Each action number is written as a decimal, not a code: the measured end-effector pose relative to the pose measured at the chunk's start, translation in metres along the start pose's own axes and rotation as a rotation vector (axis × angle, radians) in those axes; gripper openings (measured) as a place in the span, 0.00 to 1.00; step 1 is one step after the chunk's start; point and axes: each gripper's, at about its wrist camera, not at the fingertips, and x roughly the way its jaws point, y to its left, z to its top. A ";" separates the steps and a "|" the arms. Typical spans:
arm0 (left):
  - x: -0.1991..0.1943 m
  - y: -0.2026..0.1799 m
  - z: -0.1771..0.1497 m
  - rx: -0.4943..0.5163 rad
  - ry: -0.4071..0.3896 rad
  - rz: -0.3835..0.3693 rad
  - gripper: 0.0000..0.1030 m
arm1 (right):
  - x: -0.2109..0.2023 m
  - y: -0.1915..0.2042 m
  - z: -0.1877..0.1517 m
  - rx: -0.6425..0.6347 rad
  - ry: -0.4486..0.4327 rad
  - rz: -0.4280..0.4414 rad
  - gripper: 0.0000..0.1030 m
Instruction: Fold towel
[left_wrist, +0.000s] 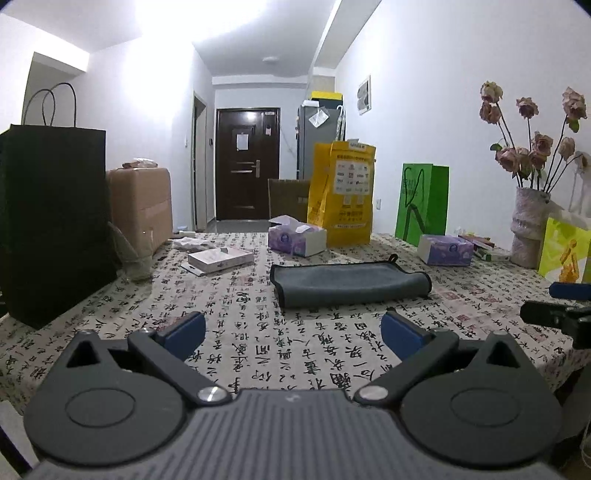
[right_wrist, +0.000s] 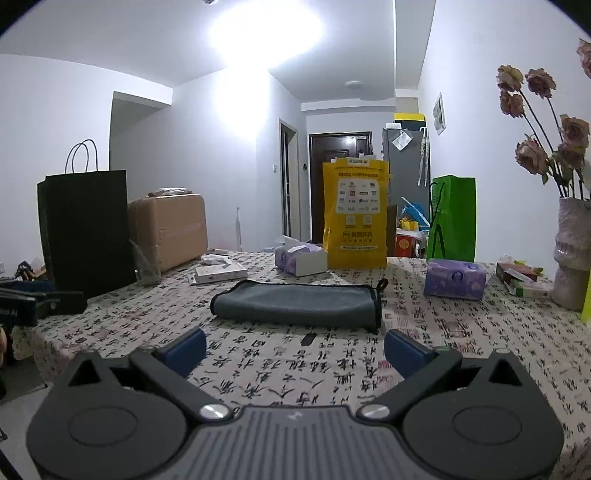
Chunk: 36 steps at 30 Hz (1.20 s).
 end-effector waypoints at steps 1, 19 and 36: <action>-0.003 -0.002 -0.002 0.001 -0.002 -0.003 1.00 | -0.002 0.000 -0.002 0.006 -0.001 0.000 1.00; -0.036 -0.016 -0.036 0.032 -0.015 -0.028 1.00 | -0.029 0.035 -0.029 -0.008 -0.004 0.026 1.00; -0.051 -0.014 -0.058 0.057 0.034 -0.028 1.00 | -0.049 0.044 -0.057 0.000 0.041 0.017 1.00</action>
